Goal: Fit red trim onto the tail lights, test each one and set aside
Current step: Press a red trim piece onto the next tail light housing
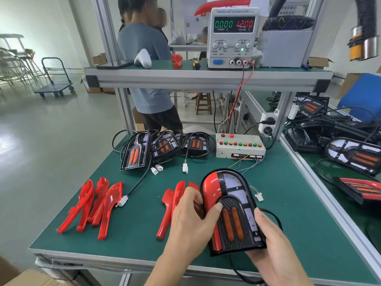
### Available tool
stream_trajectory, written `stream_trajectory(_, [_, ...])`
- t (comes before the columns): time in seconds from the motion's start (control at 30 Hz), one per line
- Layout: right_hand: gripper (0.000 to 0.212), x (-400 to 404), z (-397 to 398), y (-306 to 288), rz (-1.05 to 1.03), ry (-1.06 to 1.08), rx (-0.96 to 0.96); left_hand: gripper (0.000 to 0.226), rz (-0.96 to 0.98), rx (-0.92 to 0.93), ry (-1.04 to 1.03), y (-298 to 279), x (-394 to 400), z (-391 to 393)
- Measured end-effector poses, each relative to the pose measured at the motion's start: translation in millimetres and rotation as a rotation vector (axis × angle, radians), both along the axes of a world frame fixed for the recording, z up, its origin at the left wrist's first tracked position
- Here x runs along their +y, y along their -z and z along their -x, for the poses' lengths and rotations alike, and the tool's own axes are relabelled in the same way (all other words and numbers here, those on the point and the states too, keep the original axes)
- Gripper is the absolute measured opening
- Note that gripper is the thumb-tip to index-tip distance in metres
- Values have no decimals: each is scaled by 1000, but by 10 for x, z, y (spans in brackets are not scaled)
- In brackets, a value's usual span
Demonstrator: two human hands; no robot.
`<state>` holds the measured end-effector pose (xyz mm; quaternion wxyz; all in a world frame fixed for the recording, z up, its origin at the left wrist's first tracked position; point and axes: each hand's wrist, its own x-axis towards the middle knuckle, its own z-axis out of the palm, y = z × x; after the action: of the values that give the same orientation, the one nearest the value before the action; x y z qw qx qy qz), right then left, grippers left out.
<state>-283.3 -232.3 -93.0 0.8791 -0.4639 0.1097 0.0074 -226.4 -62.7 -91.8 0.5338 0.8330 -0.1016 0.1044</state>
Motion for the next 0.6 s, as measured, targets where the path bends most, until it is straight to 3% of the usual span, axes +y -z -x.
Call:
stream_trajectory(0.17, [46, -15, -12, -28, -38, -6, 21, 79, 441, 450, 216, -31, 7, -38])
stream_trajectory(0.27, [45, -33, -21, -53, -37, -6, 30, 63, 649, 620, 408, -80, 50, -76])
stream_trajectory(0.5, [42, -141, -150, -137, 39, -9, 33, 58, 932, 735, 562, -113, -78, -52])
stream_trajectory(0.6, [43, -210, -243, -195, 50, -3, 65, 57, 948, 699, 537, -70, -200, -31])
